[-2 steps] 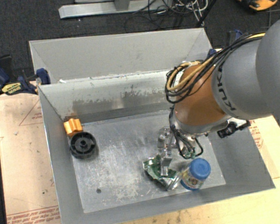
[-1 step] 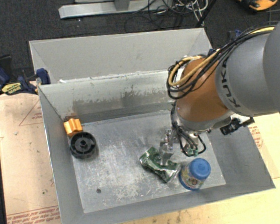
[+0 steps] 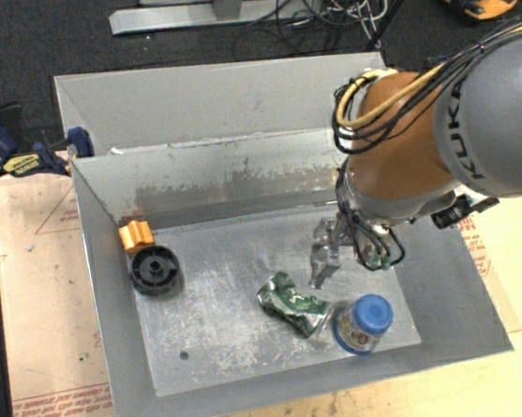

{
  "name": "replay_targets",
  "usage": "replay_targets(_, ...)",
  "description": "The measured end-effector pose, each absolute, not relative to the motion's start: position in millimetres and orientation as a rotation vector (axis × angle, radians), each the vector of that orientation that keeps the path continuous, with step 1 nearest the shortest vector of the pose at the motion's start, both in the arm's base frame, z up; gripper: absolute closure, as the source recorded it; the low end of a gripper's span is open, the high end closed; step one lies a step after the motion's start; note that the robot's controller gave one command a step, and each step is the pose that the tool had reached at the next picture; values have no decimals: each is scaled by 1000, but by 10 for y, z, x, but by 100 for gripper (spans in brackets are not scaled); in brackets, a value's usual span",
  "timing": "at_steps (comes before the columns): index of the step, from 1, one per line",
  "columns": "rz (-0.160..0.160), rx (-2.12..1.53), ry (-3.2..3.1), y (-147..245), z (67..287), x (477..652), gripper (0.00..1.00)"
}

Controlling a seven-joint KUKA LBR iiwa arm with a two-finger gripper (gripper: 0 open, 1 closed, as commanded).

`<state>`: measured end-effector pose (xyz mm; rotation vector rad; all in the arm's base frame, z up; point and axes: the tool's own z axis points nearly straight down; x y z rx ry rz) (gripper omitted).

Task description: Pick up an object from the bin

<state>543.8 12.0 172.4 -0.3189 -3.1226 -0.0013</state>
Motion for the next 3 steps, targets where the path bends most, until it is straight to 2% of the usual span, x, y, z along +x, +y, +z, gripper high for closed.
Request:
replay_targets(1, -1, -189, -3138, 223, 1301, 5489, 0)
replay_targets(2, -1, -184, -3136, 234, 1275, 5487, 0)
replay_targets(3, 3, 106, -3153, 677, 814, 5231, 100)
